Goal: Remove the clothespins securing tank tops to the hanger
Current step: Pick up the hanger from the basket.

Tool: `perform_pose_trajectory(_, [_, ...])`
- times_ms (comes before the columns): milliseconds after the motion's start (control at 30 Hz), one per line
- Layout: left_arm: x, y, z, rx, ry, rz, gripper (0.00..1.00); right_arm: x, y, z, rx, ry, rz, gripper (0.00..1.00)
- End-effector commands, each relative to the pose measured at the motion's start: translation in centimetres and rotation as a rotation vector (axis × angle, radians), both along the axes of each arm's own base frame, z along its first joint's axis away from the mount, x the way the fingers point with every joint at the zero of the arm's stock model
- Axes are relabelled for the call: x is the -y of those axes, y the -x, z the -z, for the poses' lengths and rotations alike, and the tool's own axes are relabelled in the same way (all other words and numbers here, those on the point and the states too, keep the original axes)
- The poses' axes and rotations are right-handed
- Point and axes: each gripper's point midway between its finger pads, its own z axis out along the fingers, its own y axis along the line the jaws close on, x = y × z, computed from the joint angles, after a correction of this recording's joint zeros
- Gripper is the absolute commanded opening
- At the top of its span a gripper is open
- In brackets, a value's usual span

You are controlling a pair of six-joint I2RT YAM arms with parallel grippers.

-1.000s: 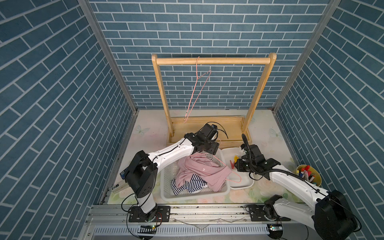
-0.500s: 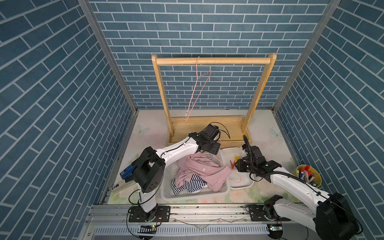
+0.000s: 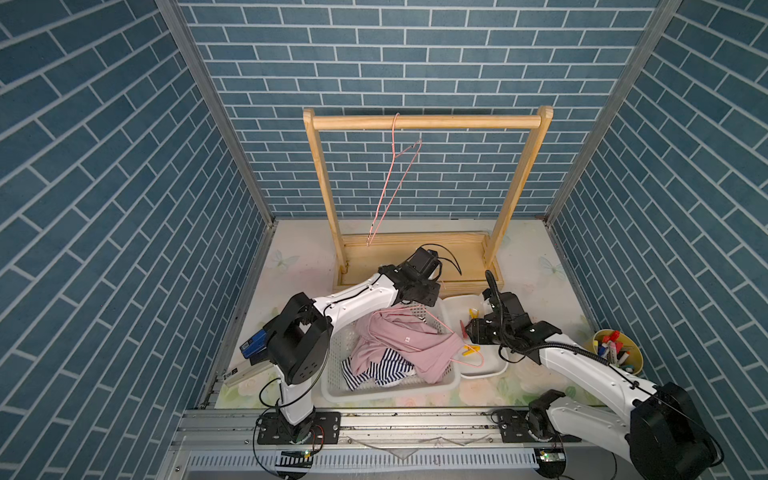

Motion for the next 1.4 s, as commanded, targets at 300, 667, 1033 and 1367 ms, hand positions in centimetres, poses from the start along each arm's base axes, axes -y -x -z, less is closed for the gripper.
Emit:
perform_pose_trajectory(300, [-0.1,-0.2,1.7,-0.028,-0.043,-0.008,0.31,-0.8,-0.6,-2.0,0.054,-0.046,-0.033,0.57])
perform_pose_trajectory(667, [0.1,-0.5,1.8,-0.018,-0.037,-0.013,0.18,-0.5,-0.3,-4.1,0.130,-0.078,-0.030,0.57])
perform_pose_trajectory(1033, [-0.4,-0.9,1.0,0.008,-0.054,-0.033,0.10,-0.6,-0.3,-4.8,0.145,-0.093,-0.032,0.57])
perform_pose_trajectory(1367, [-1.5,-1.3,-0.6,0.062,-0.074,-0.067,0.00,-0.9,-0.1,-5.7,0.140,-0.114,-0.045,0.60])
